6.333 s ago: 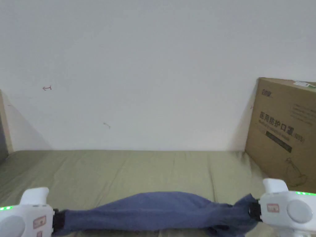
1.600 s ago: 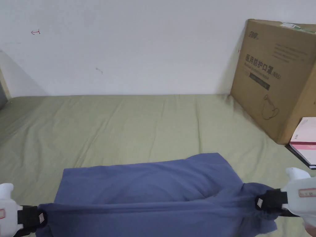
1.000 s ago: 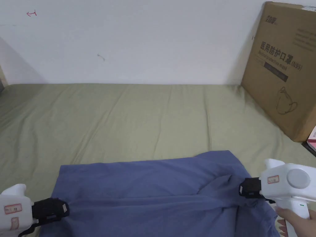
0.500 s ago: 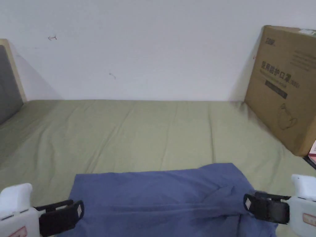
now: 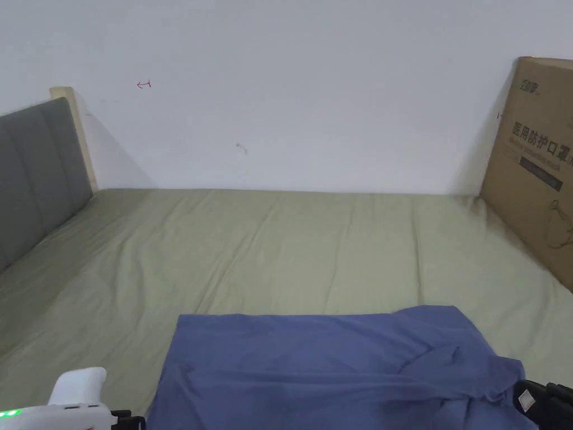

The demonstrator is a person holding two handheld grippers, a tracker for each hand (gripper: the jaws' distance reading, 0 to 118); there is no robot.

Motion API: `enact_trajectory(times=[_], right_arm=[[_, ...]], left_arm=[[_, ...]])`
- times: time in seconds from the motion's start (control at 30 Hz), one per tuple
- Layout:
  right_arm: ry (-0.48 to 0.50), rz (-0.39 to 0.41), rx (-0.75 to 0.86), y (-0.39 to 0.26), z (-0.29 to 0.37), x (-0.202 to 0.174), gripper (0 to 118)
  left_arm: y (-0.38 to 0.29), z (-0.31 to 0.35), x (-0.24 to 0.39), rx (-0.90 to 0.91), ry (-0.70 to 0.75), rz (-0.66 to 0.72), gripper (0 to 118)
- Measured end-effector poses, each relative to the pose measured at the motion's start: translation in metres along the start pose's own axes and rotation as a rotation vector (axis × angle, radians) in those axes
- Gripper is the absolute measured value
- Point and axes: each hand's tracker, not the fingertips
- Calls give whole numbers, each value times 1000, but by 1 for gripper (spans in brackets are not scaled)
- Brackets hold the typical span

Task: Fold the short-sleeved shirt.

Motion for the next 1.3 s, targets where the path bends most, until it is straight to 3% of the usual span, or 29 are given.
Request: enact_trajectory(times=[0.03,0.07,0.13,0.17,0.4,0.47,0.53,0.6,0.63,0.73,0.83,0.87,0.9,0.93,0.97,1.0,1.07,1.13,1.2,1.3], right_arm=[[2,-14,-5,2,0,-2,0],[10,-34,-14,2,-2,0,0],[13,-54,-24,0,-5,2,0],[6,-57,-29,0,-6,5,0],[-44,-74,-87,-6,-21,13,0],[-49,-79,-101,-6,-27,25,0],[-65,-80,-108,-7,-28,26,0],[-81,-78,-112,-7,-27,27,0],[-87,-75,-113,-8,-27,29,0],[-106,-79,-112,-7,-29,46,0],[-114,-101,-106,1,-29,57,0],[-118,-103,-104,5,-30,62,4],[-130,-98,-106,9,-33,68,16],[-160,-86,-134,15,-38,75,44],[-184,-80,-170,19,-45,84,95],[-178,-86,-208,20,-54,93,117],[-180,-100,-224,14,-70,114,118],[-245,-144,-325,8,-95,134,118],[-245,-176,-407,-3,-120,150,118],[-242,-125,-558,-13,-157,156,113]], left_arm=[[2,-14,-7,-13,3,10,5],[2,-25,-13,-15,11,27,32],[1,-44,-17,-36,32,46,108],[1,-56,-21,-56,46,57,118],[-14,-111,-23,-161,170,44,113],[-20,-117,-14,-174,198,-35,110],[-19,-106,5,-130,241,-79,84],[-25,-96,19,-73,214,-101,29],[-29,-91,26,-42,172,-91,7],[-27,-83,34,-31,47,-30,6],[-18,-76,33,13,71,-18,6],[-15,-70,33,39,76,-13,6],[-12,-66,33,49,79,-14,6],[-7,-60,28,56,79,-12,6],[-5,-55,27,62,80,-8,6],[-3,-52,25,66,81,-6,6],[-2,-43,23,70,80,-7,6],[-2,-41,22,68,80,-9,6],[-4,-41,21,59,83,-12,6],[-8,-49,20,33,88,-6,6]])
